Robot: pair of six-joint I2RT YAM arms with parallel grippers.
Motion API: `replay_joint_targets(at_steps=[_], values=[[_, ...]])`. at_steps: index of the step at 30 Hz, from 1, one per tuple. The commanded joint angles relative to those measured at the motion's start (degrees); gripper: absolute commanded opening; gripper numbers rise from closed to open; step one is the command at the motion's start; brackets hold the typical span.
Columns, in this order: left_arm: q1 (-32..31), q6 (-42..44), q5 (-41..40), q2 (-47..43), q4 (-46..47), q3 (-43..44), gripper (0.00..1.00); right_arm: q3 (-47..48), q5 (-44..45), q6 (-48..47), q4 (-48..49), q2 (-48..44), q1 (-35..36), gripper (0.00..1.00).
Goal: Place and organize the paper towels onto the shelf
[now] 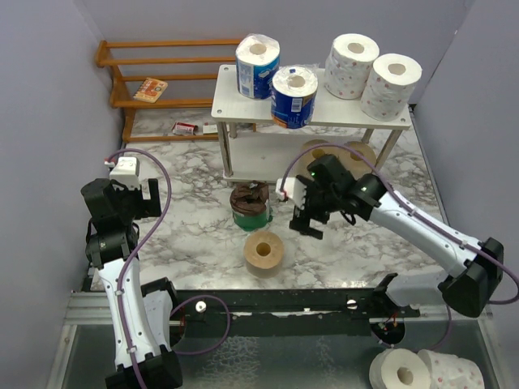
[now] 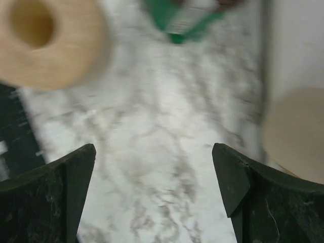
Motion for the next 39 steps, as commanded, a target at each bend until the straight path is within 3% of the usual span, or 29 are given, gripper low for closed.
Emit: replay_joint_targets(at_steps=[1, 4, 10, 16, 26, 39], values=[[0.45, 0.40, 1.94, 0.17, 0.58, -0.10, 0.99, 4.37, -19.90, 1.49, -15.82, 4.17, 9.20, 1.00], [0.45, 0.41, 0.82, 0.19, 0.66, -0.26, 0.99, 7.31, -18.89, 0.69, -17.37, 7.11, 16.62, 1.00], [1.86, 0.33, -0.18, 0.63, 0.78, -0.41, 0.99, 12.54, -15.60, 0.23, -13.63, 10.78, 22.83, 1.00], [2.66, 0.31, -0.21, 1.34, 0.93, -0.51, 0.99, 6.29, -0.08, 0.50, -5.08, 15.94, 31.90, 0.95], [2.84, 0.24, -0.23, 0.94, 0.92, -0.59, 0.99, 3.64, 11.84, -1.32, 4.49, 14.83, 32.15, 0.92], [2.83, 0.27, -0.06, 0.21, 0.91, -0.62, 0.99, 0.83, 11.95, -1.01, 6.36, 16.15, 32.20, 0.90]])
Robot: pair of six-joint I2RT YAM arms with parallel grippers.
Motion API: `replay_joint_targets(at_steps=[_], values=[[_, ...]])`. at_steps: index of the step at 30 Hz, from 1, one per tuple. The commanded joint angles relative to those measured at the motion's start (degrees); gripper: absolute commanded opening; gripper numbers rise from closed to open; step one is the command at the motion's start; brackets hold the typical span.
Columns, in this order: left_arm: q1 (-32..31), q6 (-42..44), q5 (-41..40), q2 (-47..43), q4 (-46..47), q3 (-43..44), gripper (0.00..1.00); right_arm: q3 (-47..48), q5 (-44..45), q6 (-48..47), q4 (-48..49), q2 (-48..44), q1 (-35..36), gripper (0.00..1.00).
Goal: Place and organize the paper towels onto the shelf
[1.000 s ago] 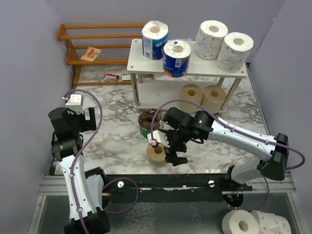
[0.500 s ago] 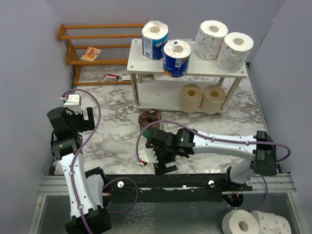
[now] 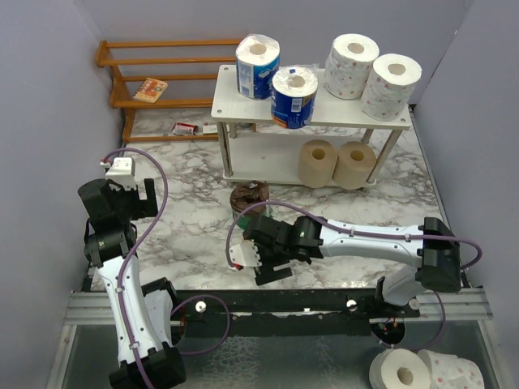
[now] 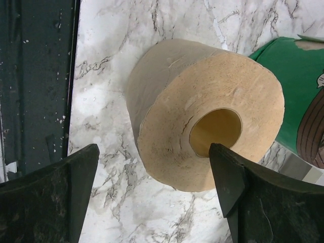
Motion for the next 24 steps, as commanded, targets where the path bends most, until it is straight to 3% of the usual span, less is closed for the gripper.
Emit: replay_joint_targets(at_steps=[1, 4, 10, 15, 18, 24], values=[[0.35, 0.24, -0.20, -0.74, 0.90, -0.47, 0.99, -0.54, 2.15, -0.34, 3.71, 0.43, -0.06, 0.88], [0.35, 0.22, -0.25, -0.71, 0.90, -0.46, 0.99, 0.16, 2.81, -0.34, 4.54, 1.81, -0.02, 0.79], [0.35, 0.22, -0.20, -0.83, 0.89, -0.55, 0.99, -0.45, 3.31, -0.34, 5.99, 2.51, -0.01, 0.38], [0.35, 0.28, -0.12, -0.72, 0.91, -0.53, 0.99, -3.56, 3.93, -0.08, 8.20, 2.52, -0.03, 0.22], [0.35, 0.27, -0.16, -0.63, 0.88, -0.46, 0.99, -3.81, 5.16, -0.38, 8.32, 1.32, -0.06, 0.02], [0.40, 0.28, -0.28, -0.46, 0.88, -0.44, 0.99, -3.50, 4.31, -2.38, 3.79, -5.48, -1.60, 0.01]])
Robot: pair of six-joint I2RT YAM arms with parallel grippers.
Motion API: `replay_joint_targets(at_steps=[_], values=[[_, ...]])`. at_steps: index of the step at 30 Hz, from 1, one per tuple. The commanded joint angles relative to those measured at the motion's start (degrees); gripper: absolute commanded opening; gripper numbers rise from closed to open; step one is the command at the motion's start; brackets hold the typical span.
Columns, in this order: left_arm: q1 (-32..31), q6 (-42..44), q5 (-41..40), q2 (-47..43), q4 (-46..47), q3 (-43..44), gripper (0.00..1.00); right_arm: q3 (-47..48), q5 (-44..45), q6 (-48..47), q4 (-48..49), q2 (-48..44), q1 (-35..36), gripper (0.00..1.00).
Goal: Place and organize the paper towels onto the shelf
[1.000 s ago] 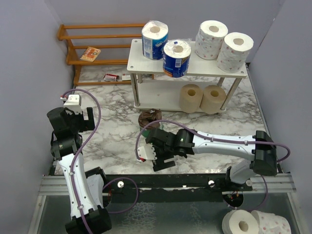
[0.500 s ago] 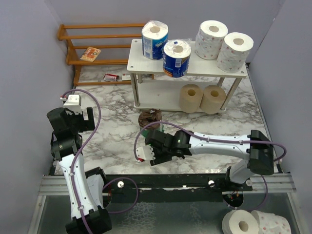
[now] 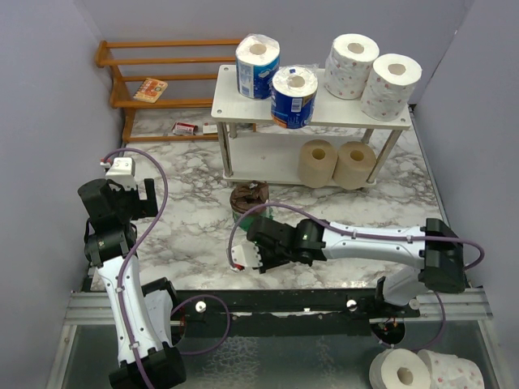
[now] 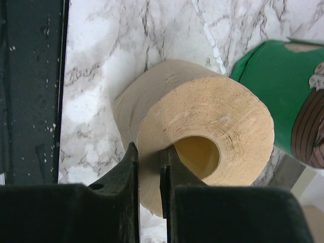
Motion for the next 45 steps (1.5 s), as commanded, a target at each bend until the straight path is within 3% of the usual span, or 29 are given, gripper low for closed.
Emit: replay_joint_targets(at_steps=[1, 13, 25, 45], values=[[0.36, 0.25, -0.39, -0.43, 0.90, -0.43, 0.99, -0.66, 2.45, -2.61, -2.26, -6.29, -2.49, 0.01], [0.44, 0.01, -0.34, 0.08, 0.90, -0.23, 0.99, 0.58, 5.89, -6.16, -0.19, -11.78, -14.62, 0.01], [0.44, 0.06, -0.46, -1.79, 0.92, -0.09, 0.99, 12.13, 6.69, -11.91, 4.49, -3.18, -21.27, 0.01], [0.44, 0.77, 0.84, -3.63, 0.74, -0.26, 0.99, 25.43, 5.12, -12.92, 8.00, 12.57, -29.96, 0.06]])
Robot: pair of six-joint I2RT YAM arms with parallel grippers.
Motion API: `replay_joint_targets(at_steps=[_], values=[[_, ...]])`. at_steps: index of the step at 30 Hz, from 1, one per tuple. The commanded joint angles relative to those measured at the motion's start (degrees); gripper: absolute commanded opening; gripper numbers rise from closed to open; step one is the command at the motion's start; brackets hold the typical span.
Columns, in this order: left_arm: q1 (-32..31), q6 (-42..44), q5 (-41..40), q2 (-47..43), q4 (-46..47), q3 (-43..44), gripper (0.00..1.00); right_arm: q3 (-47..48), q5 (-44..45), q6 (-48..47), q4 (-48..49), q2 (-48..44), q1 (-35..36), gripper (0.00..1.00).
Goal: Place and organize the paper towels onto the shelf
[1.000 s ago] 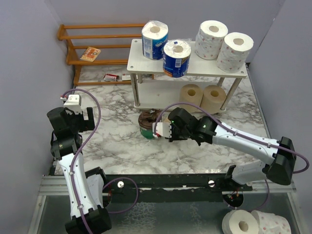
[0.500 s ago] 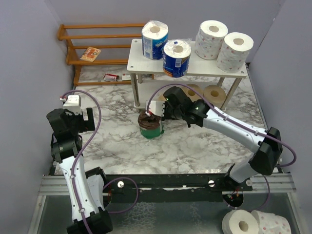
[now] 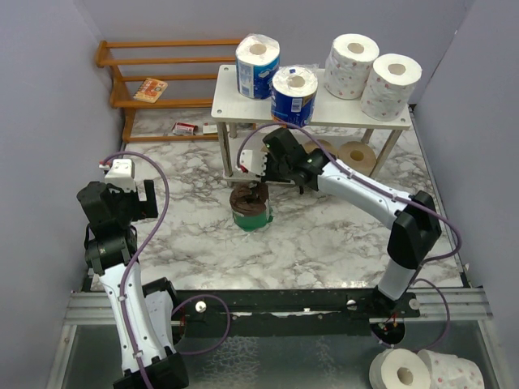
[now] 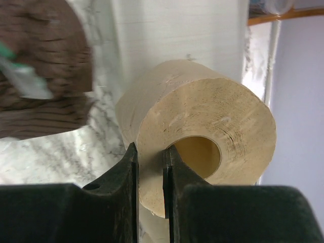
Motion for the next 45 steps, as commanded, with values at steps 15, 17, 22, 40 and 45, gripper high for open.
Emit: replay_joint_targets(at_steps=[15, 17, 22, 40, 45], values=[[0.40, 0.55, 0.87, -0.60, 0.69, -0.32, 0.99, 2.89, 1.08, -0.67, 7.64, 2.96, -6.29, 0.28], [0.40, 0.56, 0.88, -0.56, 0.71, -0.32, 0.99, 2.79, 1.35, -0.65, 7.99, 2.92, -6.29, 0.37], [0.37, 0.54, 0.85, -0.43, 0.74, -0.34, 0.99, 2.86, 2.27, -1.23, 8.42, 2.39, -6.29, 0.47], [0.39, -0.77, -0.75, -1.06, 0.35, 0.90, 0.99, 2.94, -8.34, 5.91, -4.02, -14.33, -5.86, 0.92], [0.40, -0.12, 6.12, 2.56, -3.74, 6.51, 0.99, -8.45, -20.66, 12.24, -11.16, -25.56, -5.98, 1.00]])
